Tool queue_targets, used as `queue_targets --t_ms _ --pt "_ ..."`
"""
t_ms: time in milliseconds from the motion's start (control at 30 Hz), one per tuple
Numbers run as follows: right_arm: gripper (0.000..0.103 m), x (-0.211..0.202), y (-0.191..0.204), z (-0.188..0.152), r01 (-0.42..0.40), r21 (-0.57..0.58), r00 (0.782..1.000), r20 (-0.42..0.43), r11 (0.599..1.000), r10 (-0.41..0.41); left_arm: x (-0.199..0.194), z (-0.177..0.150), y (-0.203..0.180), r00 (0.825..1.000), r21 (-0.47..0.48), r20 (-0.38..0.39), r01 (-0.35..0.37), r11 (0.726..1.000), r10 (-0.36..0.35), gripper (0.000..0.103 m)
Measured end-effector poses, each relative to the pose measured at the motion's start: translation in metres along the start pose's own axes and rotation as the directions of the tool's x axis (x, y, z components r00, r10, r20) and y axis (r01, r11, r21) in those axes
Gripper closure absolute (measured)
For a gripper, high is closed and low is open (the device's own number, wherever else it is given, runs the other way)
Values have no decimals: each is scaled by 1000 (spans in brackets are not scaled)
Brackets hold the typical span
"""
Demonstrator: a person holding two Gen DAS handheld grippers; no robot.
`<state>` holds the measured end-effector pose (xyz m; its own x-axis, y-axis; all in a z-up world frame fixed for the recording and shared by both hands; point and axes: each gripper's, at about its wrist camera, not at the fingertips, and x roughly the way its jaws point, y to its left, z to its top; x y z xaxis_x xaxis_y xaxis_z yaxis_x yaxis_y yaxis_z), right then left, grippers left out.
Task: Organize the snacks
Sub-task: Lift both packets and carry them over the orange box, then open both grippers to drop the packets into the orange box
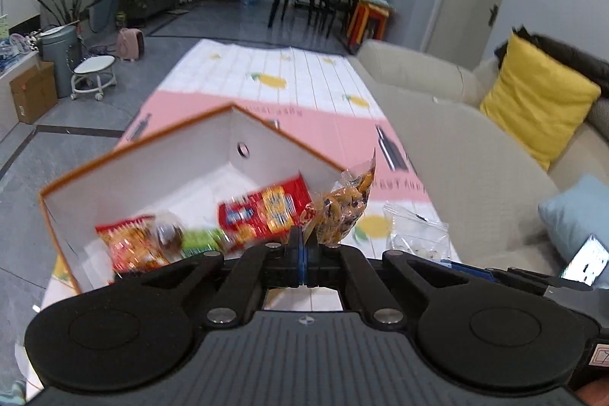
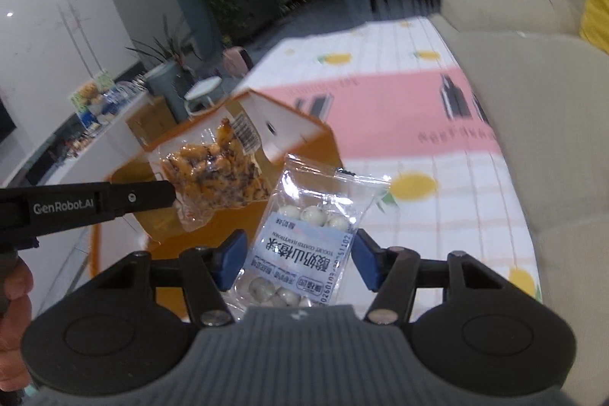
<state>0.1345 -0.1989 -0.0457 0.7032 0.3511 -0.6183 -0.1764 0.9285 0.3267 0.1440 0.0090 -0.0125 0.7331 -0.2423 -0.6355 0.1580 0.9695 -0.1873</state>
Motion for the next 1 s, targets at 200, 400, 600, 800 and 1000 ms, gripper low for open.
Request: queue_targets --t_ms 200,400,600,800,1000 --pt "46 15 35 36 -50 -73 998 33 996 53 -2 31 27 997 -24 37 -68 997 68 103" --pt "46 56 67 66 -106 -115 994 -5 988 106 21 52 55 987 -11 5 -162 987 162 103" --pt "46 107 91 75 -94 -218 994 -77 971 79 55 53 87 969 -2 -81 -233 973 232 103" --pt "84 147 99 80 -56 -263 991 -131 963 21 78 41 104 955 4 -142 -262 965 260 103" --pt "84 163 105 78 -54 -307 987 -160 950 4 87 35 110 952 -4 -165 -260 966 256 103"
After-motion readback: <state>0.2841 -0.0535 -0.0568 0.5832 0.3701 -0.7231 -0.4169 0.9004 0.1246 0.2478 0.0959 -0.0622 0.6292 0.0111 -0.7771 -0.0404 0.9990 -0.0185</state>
